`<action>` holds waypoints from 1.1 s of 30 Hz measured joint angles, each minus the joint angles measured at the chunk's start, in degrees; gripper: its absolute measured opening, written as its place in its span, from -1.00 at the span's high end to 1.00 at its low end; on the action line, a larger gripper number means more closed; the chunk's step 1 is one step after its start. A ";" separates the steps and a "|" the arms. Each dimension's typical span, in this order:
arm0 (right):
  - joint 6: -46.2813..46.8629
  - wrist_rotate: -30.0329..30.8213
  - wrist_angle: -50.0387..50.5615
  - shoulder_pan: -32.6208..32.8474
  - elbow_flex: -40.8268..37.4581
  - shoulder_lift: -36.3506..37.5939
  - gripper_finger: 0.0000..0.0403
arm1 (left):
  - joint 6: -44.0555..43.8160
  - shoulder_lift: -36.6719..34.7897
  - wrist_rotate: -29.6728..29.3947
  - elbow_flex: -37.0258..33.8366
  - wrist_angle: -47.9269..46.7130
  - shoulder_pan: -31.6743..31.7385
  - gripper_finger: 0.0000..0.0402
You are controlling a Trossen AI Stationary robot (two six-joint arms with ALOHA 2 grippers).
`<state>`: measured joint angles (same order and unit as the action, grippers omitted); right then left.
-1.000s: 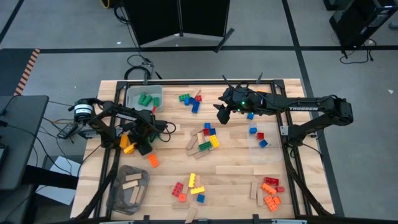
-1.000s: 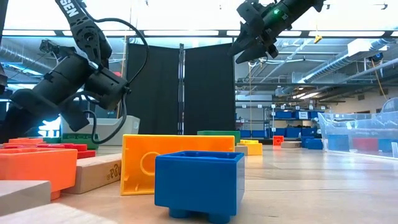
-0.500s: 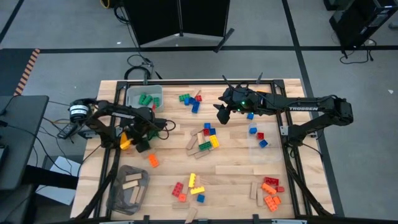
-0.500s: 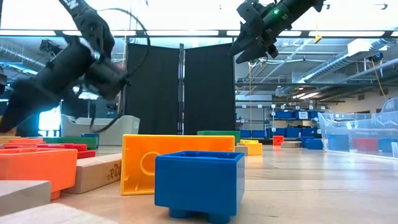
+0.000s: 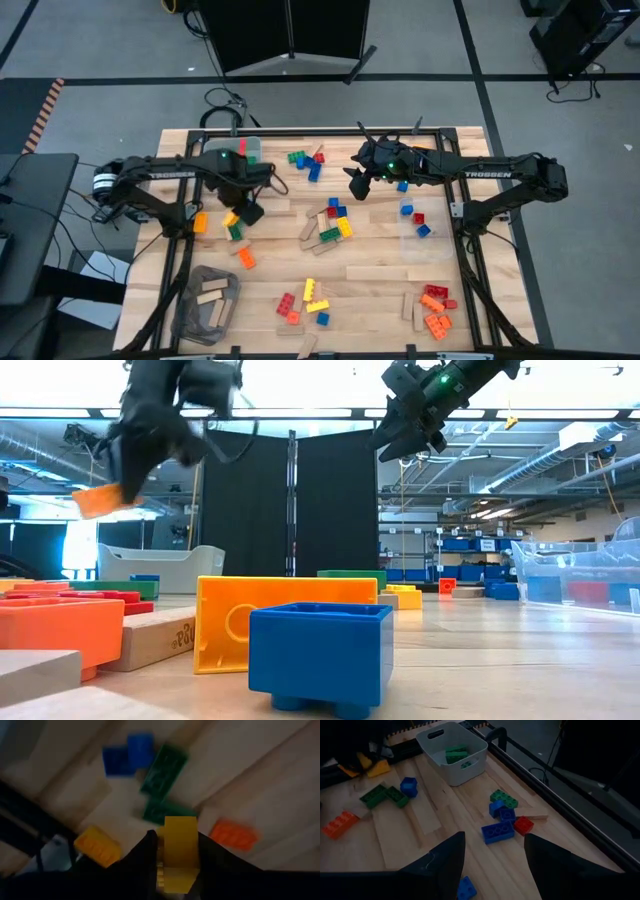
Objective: Sort blocks by size
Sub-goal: Put the large yellow game piece into the gray bin
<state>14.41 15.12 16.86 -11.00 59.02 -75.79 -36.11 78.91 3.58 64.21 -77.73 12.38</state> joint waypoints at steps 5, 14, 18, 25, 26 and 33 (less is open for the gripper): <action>-0.02 -0.07 0.02 0.02 0.00 0.00 -0.09 | -0.15 0.00 -1.20 7.26 0.06 0.00 0.51; -0.92 -0.56 0.68 0.11 0.00 0.00 -0.09 | -2.56 0.02 -7.36 11.75 -0.09 3.32 0.51; -1.09 -1.55 0.68 0.11 0.00 0.00 -0.09 | -0.12 0.04 -6.48 11.75 0.85 9.91 0.51; -1.08 -1.56 0.66 0.11 0.00 0.00 -0.09 | 4.36 0.70 -5.37 11.75 7.76 23.24 0.51; -0.93 -1.56 0.66 0.11 0.00 0.00 -0.09 | 4.40 1.08 -4.90 11.75 8.36 25.23 0.51; -0.48 -1.56 0.63 0.11 0.00 0.00 -0.09 | 7.74 7.69 0.55 11.75 11.76 34.75 0.51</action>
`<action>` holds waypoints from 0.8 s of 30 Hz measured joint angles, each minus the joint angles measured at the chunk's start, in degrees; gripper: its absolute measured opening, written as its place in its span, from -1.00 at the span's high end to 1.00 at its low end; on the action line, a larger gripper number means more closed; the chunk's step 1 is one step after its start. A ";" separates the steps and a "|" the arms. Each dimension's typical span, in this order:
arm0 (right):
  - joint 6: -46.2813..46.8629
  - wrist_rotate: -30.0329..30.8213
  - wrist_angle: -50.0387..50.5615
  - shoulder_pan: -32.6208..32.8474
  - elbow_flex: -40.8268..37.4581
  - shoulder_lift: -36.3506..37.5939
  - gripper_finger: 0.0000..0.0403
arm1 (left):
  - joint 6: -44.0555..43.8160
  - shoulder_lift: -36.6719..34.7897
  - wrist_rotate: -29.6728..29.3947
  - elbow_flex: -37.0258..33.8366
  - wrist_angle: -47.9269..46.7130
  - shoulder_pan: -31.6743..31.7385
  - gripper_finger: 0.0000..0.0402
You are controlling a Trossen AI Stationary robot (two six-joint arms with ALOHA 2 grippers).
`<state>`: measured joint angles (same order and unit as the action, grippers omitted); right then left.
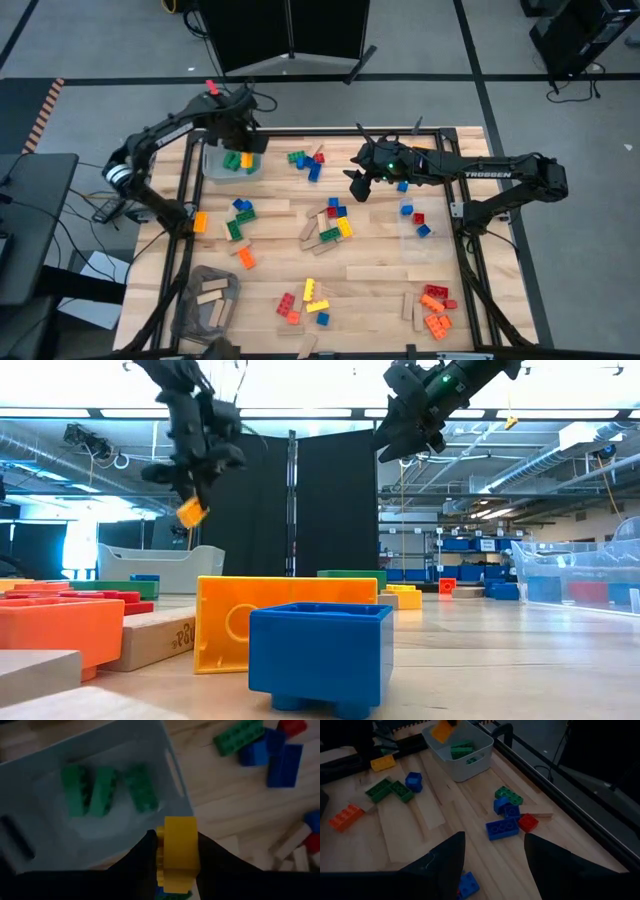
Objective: Sort blocks by size
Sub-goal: Put the large yellow game piece into the gray bin
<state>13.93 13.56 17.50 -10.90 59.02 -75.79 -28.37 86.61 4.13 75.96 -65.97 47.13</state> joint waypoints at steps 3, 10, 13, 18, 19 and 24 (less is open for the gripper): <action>0.00 0.00 -0.01 0.00 0.00 0.00 -0.09 | 1.10 4.04 2.95 0.00 2.43 1.66 0.51; 0.00 0.00 -0.04 -0.07 0.00 0.00 -0.09 | 1.13 11.04 2.81 0.00 3.66 3.79 0.47; -0.42 -0.02 -0.04 -0.33 0.00 0.00 -0.09 | 1.13 12.28 2.43 0.00 4.84 3.98 0.39; -0.19 -0.02 -0.02 -1.58 0.00 0.00 -0.09 | 1.13 12.53 2.39 0.00 8.21 3.92 0.31; -0.19 0.00 0.00 -1.82 0.00 0.00 -0.09 | 1.13 12.55 2.31 0.00 8.70 3.93 0.31; -0.19 -0.01 0.13 -2.82 0.00 0.00 -0.09 | 1.13 12.55 1.85 0.00 9.69 3.93 0.30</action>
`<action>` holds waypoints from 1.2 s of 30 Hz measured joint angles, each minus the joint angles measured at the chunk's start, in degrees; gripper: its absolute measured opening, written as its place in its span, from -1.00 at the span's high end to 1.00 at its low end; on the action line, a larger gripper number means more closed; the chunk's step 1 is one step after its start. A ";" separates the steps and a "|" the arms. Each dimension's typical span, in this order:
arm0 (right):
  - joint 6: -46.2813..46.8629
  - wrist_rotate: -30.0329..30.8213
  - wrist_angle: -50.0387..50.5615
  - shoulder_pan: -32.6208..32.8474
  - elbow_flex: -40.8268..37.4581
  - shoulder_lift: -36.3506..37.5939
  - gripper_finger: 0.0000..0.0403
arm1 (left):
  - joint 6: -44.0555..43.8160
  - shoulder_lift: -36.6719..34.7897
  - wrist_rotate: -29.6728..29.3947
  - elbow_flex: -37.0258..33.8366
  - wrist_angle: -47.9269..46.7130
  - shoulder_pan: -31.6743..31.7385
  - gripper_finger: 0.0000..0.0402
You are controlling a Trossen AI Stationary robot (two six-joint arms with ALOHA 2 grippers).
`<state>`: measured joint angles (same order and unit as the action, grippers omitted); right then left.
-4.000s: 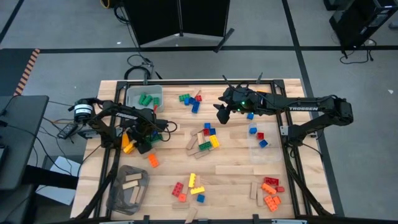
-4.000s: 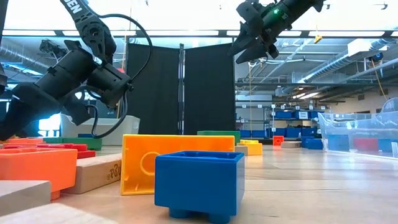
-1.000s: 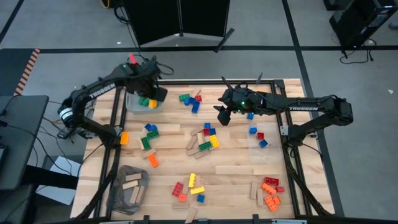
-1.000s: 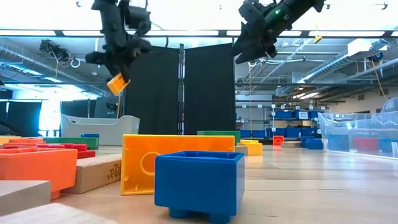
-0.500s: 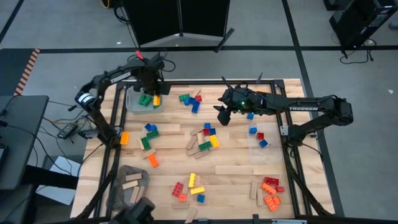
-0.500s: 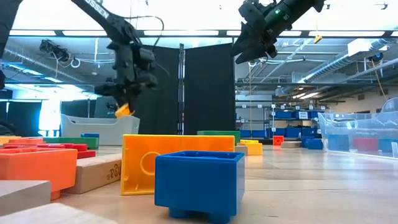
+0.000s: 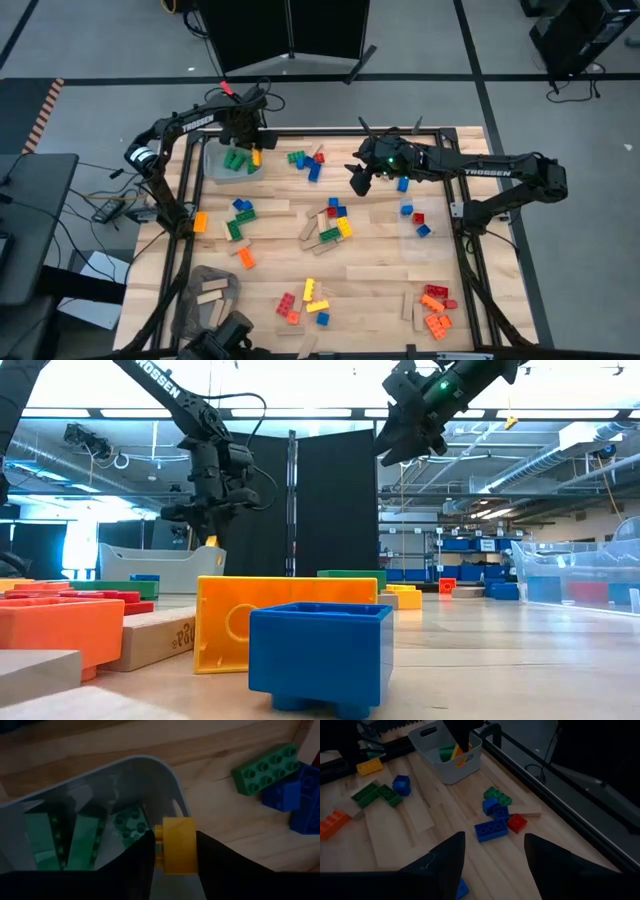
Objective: Sort blocks by size
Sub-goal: Put the large yellow game piece into the gray bin, then put the large orange game piece into the gray bin
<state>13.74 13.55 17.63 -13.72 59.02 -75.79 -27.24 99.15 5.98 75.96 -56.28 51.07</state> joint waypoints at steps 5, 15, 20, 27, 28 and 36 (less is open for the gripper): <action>0.00 0.01 0.11 -0.38 0.00 0.00 -0.09 | -0.04 0.00 -0.07 0.00 -0.14 0.00 0.29; 0.02 0.01 0.45 -0.41 0.00 0.00 -0.09 | -1.86 0.00 -0.09 0.00 -3.54 0.07 0.29; 0.36 0.01 4.10 -0.41 0.00 0.00 -0.09 | -1.54 -0.12 -2.45 2.09 -3.98 0.22 0.29; 6.72 0.00 12.59 -0.41 0.00 0.00 -0.09 | 0.35 -3.23 -6.79 10.12 -5.21 0.04 0.29; 8.54 -0.01 14.05 -0.41 0.00 0.00 -0.09 | 0.81 -3.85 -6.88 11.12 -5.21 -0.46 0.29; 17.58 0.01 28.85 -0.28 0.00 2.87 0.01 | 2.64 -11.88 -15.06 12.46 -3.32 -11.12 0.29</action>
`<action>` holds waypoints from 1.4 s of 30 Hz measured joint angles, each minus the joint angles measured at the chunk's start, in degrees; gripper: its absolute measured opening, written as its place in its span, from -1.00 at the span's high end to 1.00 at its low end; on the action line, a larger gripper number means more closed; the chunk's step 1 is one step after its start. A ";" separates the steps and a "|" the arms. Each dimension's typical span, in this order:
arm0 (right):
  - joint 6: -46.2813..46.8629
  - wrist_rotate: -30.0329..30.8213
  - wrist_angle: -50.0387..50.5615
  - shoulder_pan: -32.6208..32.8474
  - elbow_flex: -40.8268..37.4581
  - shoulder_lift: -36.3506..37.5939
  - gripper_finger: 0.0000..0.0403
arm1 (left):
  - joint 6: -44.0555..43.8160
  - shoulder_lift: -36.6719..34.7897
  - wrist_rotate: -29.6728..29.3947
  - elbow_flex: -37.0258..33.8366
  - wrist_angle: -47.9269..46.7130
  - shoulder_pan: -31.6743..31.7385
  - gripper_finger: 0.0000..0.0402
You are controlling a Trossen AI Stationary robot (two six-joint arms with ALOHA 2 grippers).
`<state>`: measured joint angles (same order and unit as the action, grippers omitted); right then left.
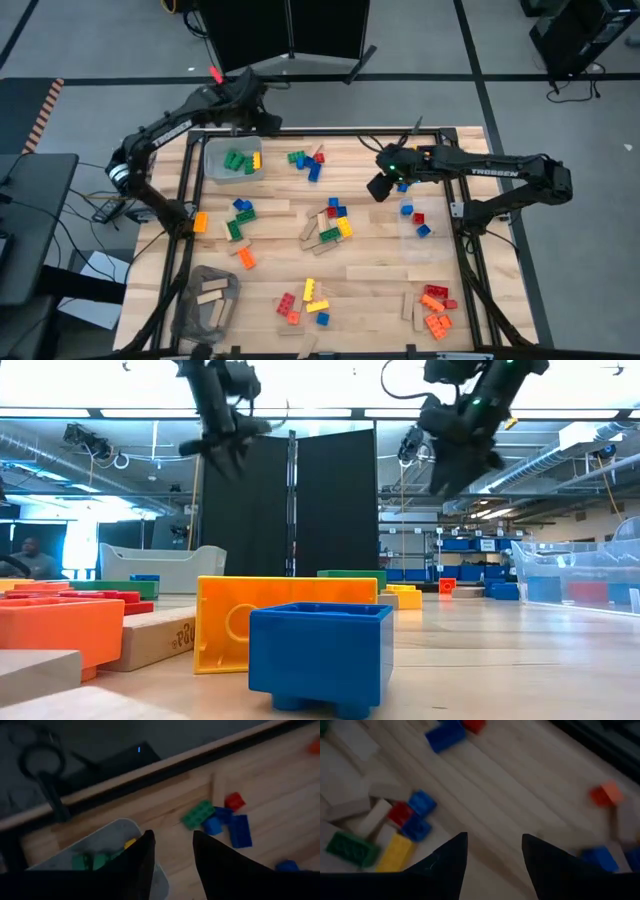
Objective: Sort blocks by size
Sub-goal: Put the large orange game piece into the gray bin
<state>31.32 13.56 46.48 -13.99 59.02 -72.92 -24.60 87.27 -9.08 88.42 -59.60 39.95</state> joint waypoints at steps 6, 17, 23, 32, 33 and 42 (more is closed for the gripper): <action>5.92 -0.02 9.50 2.49 0.00 8.28 0.12 | 0.15 -3.50 -7.99 -0.57 0.06 -12.44 0.29; 33.57 -2.45 22.23 18.25 0.00 20.38 0.21 | 0.62 -3.30 -18.18 -0.66 2.86 -29.64 0.29; 48.06 -1.44 22.21 29.89 0.00 16.88 0.34 | 4.93 -3.33 -15.90 -0.66 3.44 -35.40 0.29; 69.85 -4.90 19.38 44.13 0.00 7.41 0.57 | 6.32 -7.43 -15.74 -5.87 4.87 -44.06 0.29; 71.87 -4.96 18.41 45.54 0.00 6.65 0.60 | 6.15 -8.70 -15.74 -8.18 6.08 -44.87 0.29; 85.76 -6.79 14.84 55.00 0.02 1.38 0.80 | -0.10 -24.74 -15.38 -30.25 20.29 -50.43 0.29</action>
<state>117.08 6.77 61.32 41.00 59.05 -71.54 -24.70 62.53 -24.45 58.17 -39.31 -10.48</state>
